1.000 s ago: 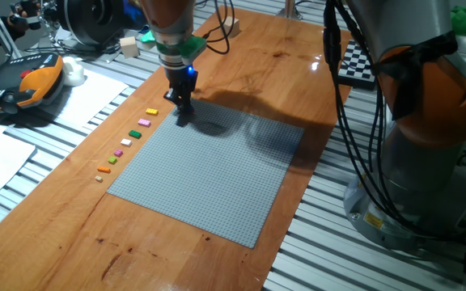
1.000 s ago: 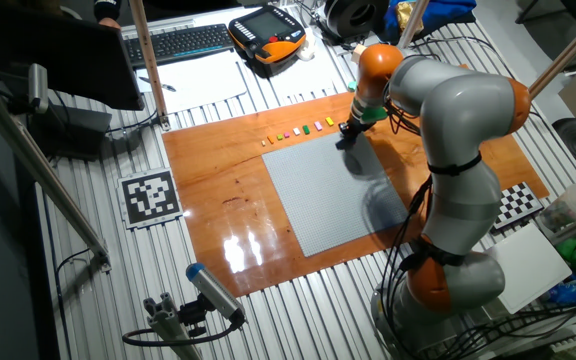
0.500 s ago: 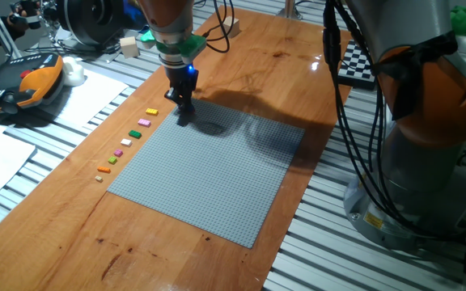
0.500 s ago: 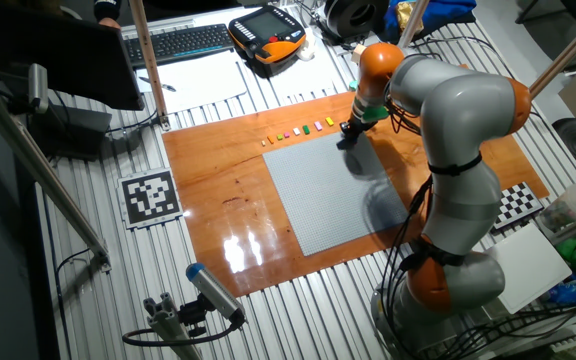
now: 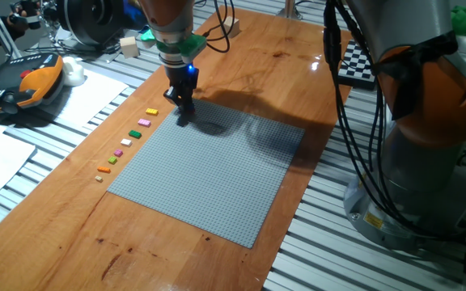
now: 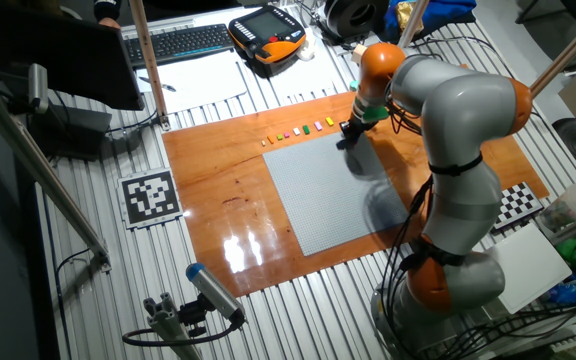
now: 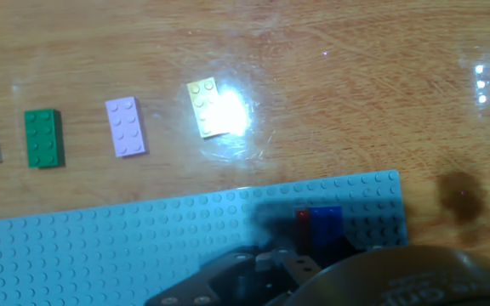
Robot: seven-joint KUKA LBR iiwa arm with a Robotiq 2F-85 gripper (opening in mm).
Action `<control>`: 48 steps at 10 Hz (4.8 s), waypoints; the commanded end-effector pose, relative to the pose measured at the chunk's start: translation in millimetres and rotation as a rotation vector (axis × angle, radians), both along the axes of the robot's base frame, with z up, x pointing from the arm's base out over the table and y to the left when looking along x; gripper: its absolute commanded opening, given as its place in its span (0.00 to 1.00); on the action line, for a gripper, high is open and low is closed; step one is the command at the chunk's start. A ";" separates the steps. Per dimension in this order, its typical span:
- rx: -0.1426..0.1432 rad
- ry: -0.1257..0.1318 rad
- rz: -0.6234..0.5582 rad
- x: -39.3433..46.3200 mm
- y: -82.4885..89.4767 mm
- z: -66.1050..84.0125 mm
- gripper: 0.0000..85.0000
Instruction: Stack small Lego blocks randomly, one at a time
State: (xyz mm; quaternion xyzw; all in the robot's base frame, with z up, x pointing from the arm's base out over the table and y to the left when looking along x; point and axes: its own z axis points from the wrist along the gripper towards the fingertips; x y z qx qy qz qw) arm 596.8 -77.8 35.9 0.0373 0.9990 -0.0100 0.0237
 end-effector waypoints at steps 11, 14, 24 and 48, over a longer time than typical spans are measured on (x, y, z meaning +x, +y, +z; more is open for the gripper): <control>-0.006 -0.017 0.036 -0.6 -0.5 0.7 0.00; -0.005 -0.019 0.050 -1.3 -0.3 -0.8 0.00; -0.004 -0.029 0.049 -6.7 0.5 -6.0 0.00; 0.005 -0.018 0.024 -1.9 -0.3 1.5 0.40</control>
